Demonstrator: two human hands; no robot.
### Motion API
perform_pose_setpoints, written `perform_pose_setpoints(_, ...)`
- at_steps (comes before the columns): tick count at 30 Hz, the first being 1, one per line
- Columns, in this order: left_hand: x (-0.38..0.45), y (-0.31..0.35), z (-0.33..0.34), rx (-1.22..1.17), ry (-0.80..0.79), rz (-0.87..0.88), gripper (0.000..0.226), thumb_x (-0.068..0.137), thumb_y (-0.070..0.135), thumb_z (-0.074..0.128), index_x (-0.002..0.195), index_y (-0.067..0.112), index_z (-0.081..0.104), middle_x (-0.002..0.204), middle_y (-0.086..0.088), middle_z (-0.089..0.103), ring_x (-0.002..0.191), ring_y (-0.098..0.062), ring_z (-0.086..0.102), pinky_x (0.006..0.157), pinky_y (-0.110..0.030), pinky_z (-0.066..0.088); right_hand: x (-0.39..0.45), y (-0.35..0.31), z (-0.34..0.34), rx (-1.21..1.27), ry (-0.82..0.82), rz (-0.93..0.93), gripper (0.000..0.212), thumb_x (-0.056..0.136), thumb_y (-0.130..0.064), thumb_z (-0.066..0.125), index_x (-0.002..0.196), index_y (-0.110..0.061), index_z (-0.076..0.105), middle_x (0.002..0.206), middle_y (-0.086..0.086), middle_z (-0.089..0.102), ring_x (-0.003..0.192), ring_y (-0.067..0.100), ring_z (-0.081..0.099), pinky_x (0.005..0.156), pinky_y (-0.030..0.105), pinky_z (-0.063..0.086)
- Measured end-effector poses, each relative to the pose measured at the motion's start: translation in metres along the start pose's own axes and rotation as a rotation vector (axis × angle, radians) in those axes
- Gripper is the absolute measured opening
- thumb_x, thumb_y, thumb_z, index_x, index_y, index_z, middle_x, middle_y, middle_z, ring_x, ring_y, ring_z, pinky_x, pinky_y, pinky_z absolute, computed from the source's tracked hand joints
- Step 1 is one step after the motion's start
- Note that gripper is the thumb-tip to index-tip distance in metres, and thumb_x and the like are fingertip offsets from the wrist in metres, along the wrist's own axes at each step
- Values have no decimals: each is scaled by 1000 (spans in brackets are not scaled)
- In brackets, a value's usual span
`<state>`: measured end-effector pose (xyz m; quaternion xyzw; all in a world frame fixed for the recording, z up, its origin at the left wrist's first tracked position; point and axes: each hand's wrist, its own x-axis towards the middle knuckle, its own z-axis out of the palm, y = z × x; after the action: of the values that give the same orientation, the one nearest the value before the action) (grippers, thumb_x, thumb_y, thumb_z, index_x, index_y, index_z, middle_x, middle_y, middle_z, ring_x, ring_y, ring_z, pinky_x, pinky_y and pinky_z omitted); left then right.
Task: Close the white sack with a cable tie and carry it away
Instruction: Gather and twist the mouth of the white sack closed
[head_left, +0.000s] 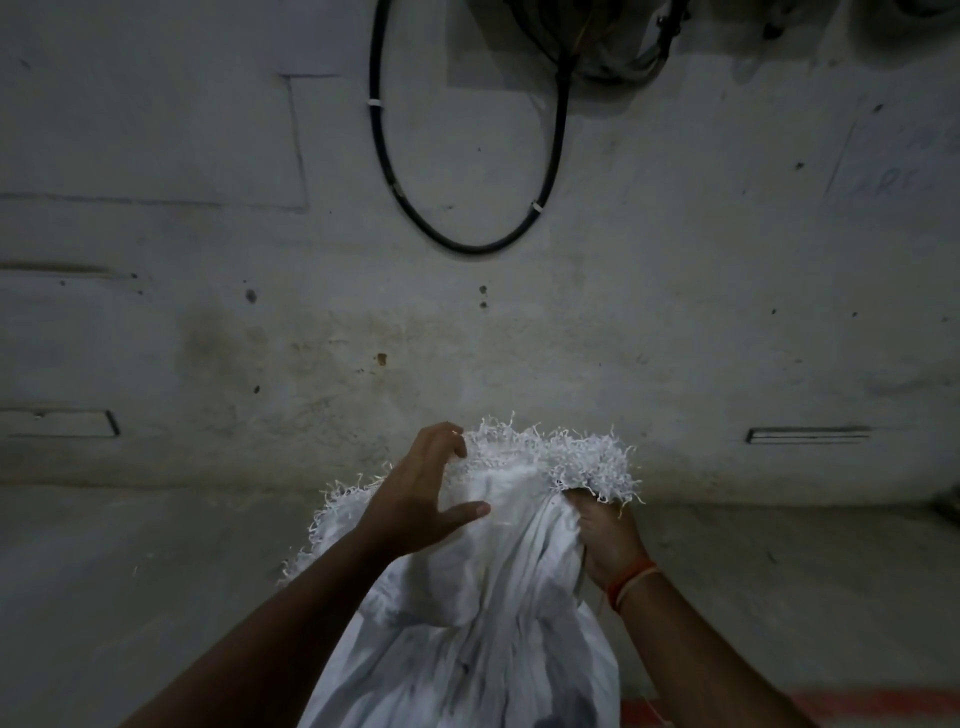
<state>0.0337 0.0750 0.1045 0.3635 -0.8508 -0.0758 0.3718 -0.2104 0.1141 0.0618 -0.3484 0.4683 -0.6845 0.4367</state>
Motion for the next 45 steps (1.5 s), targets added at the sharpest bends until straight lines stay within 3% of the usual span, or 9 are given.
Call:
perform_pose_setpoints(3,3,-2,4,83,-55,-3,43,78,60,70,111,37,53,147,9,36,125,-12,51,95,-39,53,-1,0,-1,25,-6,26,49,70,-17,71,114,5,69,119,25,69,117,40,63,108,55,45)
perform_pose_setpoints(10,24,12,0,88,-232,-111,66,79,67,66,136,35,54,143,7,47,127,-10,51,103,-32,47,-4,-2,-5,-13,-36,30,33,89,-3,65,121,4,65,124,21,68,119,35,63,108,50,46)
perform_pose_setpoints(15,35,16,-9,54,-291,-227,44,75,50,81,109,22,72,110,5,70,101,-10,64,89,-27,51,-9,-5,-6,-10,-35,27,49,77,-16,71,122,0,66,126,17,68,122,33,62,110,51,43)
perform_pose_setpoints(20,37,20,-21,-21,-204,-245,23,75,44,83,88,25,76,85,12,74,75,2,65,67,-14,46,-8,-3,-13,-8,-37,43,36,87,-10,68,120,2,66,125,20,68,122,34,61,111,49,43)
perform_pose_setpoints(26,53,32,-24,-6,39,-232,19,79,36,81,86,20,76,85,5,76,71,-4,63,70,-18,43,-18,-14,9,-5,-88,-45,49,73,-26,77,117,-5,70,126,14,69,117,27,64,107,45,44)
perform_pose_setpoints(32,70,49,-13,4,-14,-98,13,75,14,70,86,19,76,86,2,78,76,-12,71,74,-26,55,-20,-23,41,-124,-295,-78,48,76,-18,84,121,-14,69,120,2,74,114,20,68,102,41,51)
perform_pose_setpoints(37,63,51,-1,-106,-76,16,21,72,9,62,87,21,70,84,6,75,78,-8,71,71,-21,51,-8,-18,44,-264,-229,-221,52,80,-12,71,131,-6,60,135,6,62,125,18,57,99,5,40)
perform_pose_setpoints(41,45,30,-3,-196,-146,-52,38,79,28,81,108,23,56,109,10,66,98,-3,63,84,-16,49,-5,-7,31,-218,-145,-161,43,86,-20,70,128,-14,63,138,5,61,131,22,53,117,37,36)
perform_pose_setpoints(45,28,3,-12,-29,-263,-93,49,76,48,79,113,29,53,119,12,61,105,-6,57,89,-25,49,-1,-1,19,-163,-126,-66,35,93,-14,66,128,-12,64,137,0,62,131,16,53,114,32,34)
